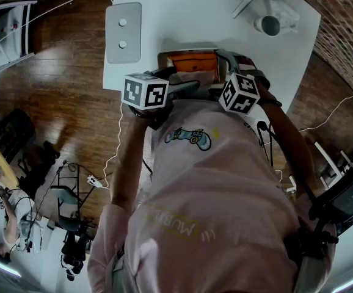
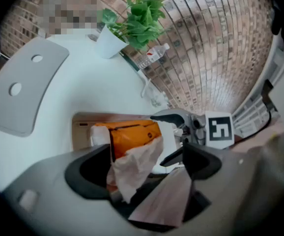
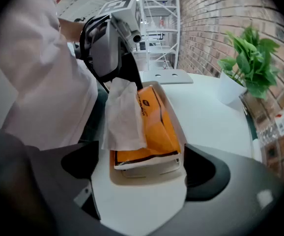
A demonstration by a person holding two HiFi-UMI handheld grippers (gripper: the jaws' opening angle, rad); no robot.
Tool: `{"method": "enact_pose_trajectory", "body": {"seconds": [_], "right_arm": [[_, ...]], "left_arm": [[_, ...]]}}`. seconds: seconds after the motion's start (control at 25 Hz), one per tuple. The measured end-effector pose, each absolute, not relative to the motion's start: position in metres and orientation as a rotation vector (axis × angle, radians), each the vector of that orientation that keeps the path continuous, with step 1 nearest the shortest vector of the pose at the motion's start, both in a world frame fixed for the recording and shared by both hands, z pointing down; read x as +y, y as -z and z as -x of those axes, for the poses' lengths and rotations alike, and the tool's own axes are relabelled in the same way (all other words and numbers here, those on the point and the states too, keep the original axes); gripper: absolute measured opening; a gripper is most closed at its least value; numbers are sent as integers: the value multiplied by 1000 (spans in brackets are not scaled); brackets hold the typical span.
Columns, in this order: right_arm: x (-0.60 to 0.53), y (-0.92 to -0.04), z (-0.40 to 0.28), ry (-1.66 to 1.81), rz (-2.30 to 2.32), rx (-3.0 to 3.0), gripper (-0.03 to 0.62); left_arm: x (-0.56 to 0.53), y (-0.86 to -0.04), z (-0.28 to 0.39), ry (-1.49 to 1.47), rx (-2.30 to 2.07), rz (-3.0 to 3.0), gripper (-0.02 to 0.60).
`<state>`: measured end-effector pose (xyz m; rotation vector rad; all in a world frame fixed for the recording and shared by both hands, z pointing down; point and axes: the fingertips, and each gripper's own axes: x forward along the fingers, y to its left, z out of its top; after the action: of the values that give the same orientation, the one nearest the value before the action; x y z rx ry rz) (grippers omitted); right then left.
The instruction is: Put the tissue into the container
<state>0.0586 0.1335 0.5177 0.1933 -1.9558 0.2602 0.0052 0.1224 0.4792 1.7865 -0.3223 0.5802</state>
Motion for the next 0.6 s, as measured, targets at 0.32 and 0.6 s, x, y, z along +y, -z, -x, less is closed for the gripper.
{"method": "enact_pose_trajectory", "body": {"seconds": [0.32, 0.6], "right_arm": [[132, -533, -54, -119, 36, -1791, 488], [136, -540, -54, -147, 50, -1778, 488]], "left_arm": [[101, -478, 9, -466, -506, -1638, 426], [90, -486, 21, -476, -689, -1558, 434]]}}
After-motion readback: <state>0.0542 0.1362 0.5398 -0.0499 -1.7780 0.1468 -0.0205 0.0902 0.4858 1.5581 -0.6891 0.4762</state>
